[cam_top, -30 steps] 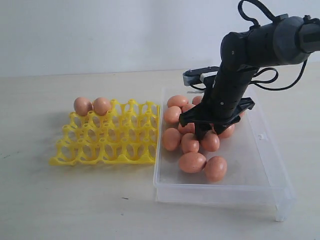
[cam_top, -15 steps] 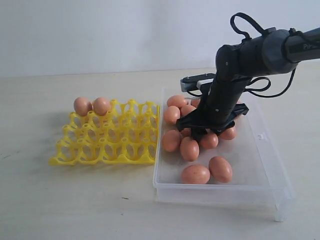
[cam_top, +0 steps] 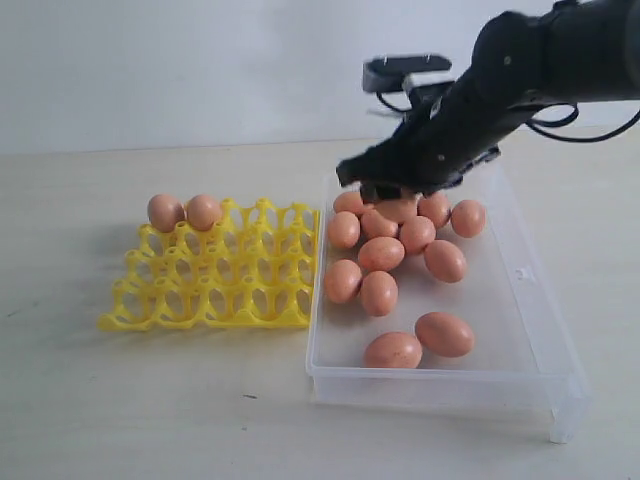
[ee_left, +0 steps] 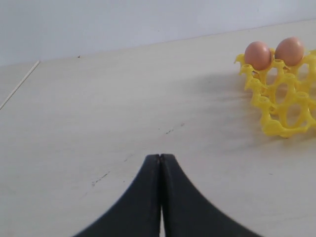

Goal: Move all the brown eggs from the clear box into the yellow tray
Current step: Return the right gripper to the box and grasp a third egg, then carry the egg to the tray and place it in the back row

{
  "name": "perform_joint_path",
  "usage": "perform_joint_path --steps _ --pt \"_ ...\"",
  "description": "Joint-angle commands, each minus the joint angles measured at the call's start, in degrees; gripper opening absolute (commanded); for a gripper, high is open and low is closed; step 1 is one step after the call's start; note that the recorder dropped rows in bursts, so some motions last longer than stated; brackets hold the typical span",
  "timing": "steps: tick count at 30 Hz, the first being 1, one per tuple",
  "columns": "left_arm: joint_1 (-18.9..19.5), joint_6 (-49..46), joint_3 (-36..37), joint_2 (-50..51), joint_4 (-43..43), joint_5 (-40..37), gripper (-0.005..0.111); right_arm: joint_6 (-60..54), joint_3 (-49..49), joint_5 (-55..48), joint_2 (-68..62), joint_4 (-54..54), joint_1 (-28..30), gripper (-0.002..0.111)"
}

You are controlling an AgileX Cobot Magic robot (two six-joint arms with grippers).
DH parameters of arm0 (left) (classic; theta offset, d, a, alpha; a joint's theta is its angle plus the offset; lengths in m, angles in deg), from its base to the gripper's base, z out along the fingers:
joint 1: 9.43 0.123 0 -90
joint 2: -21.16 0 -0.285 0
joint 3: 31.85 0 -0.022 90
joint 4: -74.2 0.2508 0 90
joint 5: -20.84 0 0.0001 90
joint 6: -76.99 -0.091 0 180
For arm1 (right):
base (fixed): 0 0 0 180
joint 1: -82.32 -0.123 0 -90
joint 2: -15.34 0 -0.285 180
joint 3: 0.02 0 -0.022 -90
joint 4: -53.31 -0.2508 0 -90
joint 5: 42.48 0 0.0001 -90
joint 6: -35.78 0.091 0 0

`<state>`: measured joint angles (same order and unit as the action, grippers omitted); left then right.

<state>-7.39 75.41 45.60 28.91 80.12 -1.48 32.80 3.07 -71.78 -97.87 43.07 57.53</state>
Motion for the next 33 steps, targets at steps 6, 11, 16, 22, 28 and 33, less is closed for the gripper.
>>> perform_joint_path --steps 6,11,16,22,28,33 --pt "-0.3 0.3 -0.2 0.0 -0.1 0.5 0.000 -1.5 3.8 27.8 8.9 -6.4 -9.0 0.000" --pt "-0.3 0.3 -0.2 0.0 -0.1 0.5 0.000 -1.4 3.6 39.8 2.6 -6.4 -12.7 0.000" --pt "-0.3 0.3 -0.2 0.0 -0.1 0.5 0.000 -1.4 -2.9 40.6 -8.4 -6.7 -13.2 0.000" --pt "-0.3 0.3 -0.2 0.0 -0.1 0.5 0.000 -1.3 -14.6 40.6 -19.3 -3.9 -14.6 0.000" --pt "-0.3 0.3 -0.2 0.0 -0.1 0.5 0.000 2.2 -20.7 40.9 -24.8 -3.9 -15.2 0.000" --pt "-0.3 0.3 -0.2 0.0 -0.1 0.5 0.000 2.0 -21.8 41.4 -26.6 -4.0 -15.5 0.000"
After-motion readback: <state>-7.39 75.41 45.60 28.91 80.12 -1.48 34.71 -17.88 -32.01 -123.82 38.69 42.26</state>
